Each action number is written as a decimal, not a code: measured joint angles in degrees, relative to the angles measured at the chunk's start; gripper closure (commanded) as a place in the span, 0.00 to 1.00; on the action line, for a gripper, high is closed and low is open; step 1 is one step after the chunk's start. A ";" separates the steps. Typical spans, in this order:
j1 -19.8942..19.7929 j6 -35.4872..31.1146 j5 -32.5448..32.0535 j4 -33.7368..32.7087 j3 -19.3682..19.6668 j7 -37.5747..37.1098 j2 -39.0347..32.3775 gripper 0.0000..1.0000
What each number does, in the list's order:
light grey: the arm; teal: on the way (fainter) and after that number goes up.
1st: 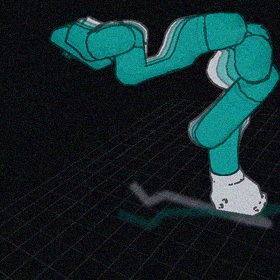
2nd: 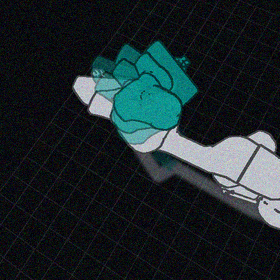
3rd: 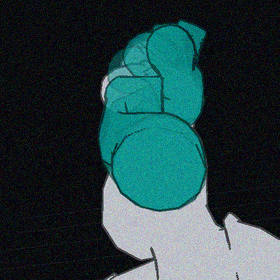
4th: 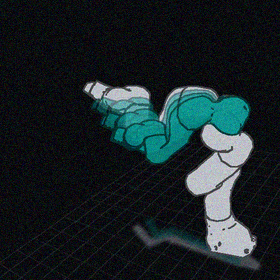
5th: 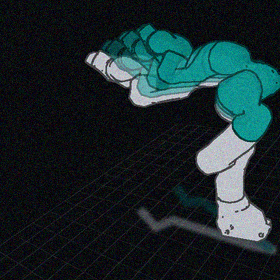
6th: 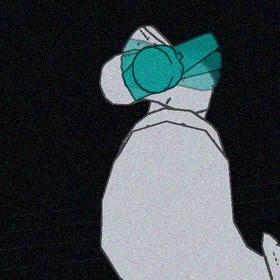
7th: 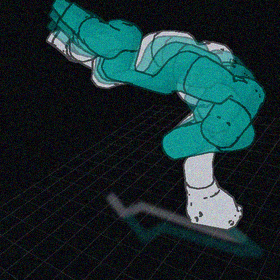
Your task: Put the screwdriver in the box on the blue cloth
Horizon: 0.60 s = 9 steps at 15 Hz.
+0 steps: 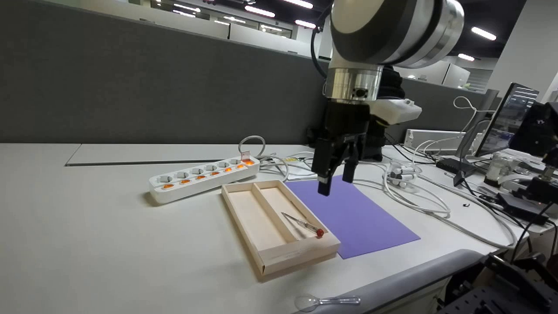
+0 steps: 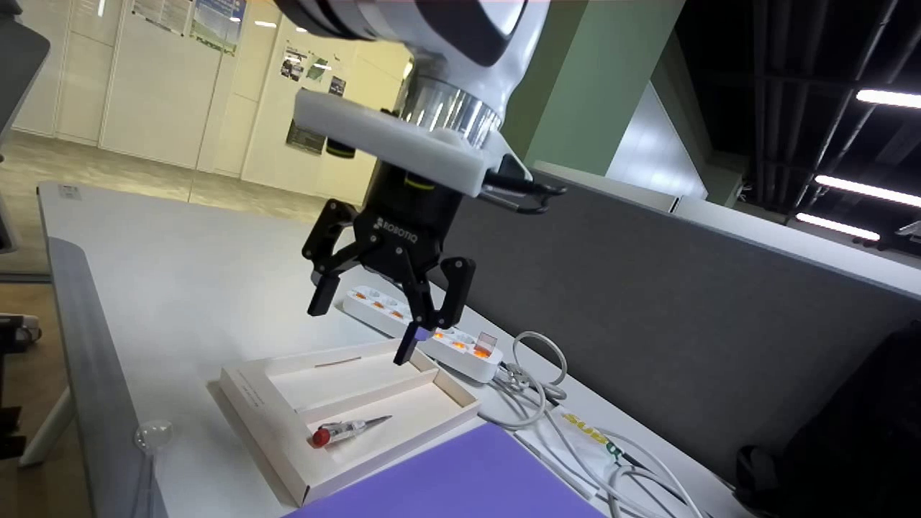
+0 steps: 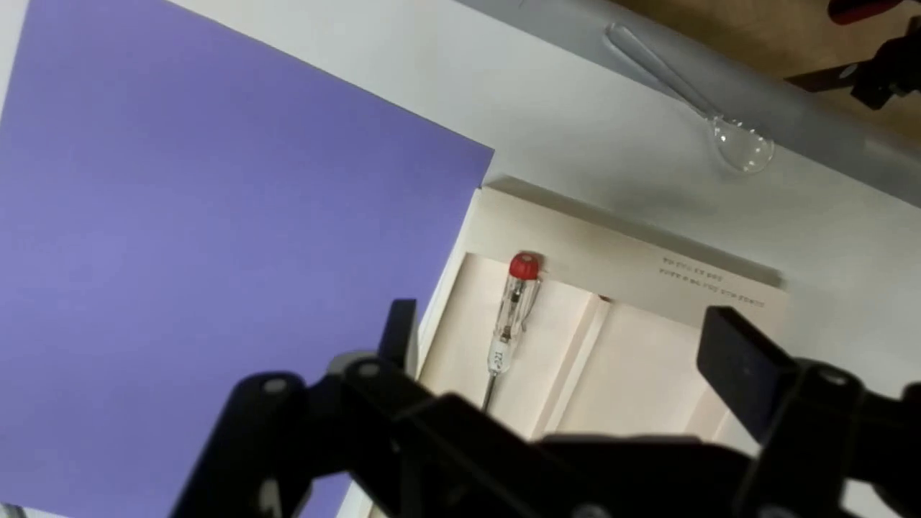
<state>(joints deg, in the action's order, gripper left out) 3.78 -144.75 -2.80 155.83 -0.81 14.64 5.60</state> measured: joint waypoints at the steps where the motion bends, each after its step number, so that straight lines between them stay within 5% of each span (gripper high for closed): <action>1: 0.16 -2.49 0.04 0.00 -0.40 0.00 -1.75 0.00; 9: -0.08 -14.06 4.15 -0.95 -2.78 2.83 -13.76 0.00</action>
<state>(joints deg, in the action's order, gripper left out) 3.70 -158.81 1.36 154.88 -3.59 17.47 -8.16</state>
